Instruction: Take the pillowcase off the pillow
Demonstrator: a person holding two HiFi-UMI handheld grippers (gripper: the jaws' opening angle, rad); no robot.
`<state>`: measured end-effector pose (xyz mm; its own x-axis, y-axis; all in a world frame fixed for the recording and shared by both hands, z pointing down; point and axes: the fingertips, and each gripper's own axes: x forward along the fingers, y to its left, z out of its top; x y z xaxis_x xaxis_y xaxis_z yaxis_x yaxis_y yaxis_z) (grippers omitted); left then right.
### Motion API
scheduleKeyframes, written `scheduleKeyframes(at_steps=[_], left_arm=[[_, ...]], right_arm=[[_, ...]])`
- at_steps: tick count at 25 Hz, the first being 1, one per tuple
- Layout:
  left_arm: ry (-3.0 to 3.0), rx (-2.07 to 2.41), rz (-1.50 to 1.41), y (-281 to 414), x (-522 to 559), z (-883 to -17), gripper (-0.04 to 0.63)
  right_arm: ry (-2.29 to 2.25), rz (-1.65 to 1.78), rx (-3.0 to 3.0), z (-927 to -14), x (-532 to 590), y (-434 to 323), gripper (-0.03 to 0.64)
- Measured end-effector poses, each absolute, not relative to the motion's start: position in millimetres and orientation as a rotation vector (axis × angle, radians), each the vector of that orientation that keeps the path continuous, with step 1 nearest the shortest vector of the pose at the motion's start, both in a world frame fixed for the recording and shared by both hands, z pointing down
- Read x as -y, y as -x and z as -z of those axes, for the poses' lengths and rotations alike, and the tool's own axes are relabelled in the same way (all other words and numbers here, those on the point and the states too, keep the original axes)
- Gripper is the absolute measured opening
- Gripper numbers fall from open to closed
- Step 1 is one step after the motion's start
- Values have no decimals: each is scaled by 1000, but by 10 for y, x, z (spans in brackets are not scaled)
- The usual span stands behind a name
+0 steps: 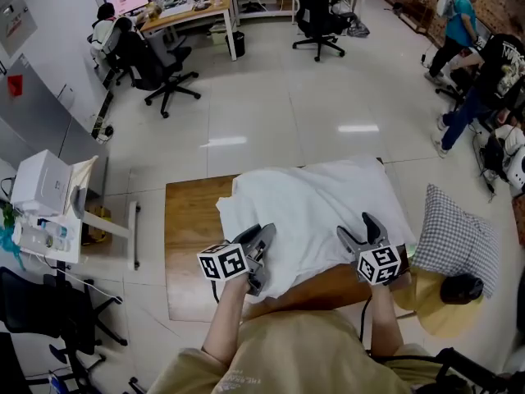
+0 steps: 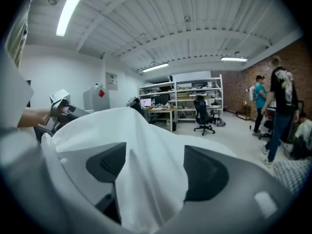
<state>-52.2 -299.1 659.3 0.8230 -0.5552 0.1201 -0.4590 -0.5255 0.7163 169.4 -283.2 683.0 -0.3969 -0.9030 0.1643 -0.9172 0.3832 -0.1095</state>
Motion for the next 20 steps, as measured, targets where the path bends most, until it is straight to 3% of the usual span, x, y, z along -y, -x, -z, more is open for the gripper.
scheduleKeyframes(at_steps=[5,9,16,20], left_arm=[[-2214,712,173,539,3077,-6417,83],[-2214,683,184,464,3015,-6186,83],[-2210,657,200,177,2948,-6098,83],[-2193,643,233,133,2983,-5985,83]], right_arm=[[-1835,-455,2406,-7152,2652,-2257,350],[-1782,-437,2439,-7139,2371,-2271,367],[-1363,-192,2762,-6342,1985,-1421,339],[-1077,-60,2789,-6023,1862,-786,249]])
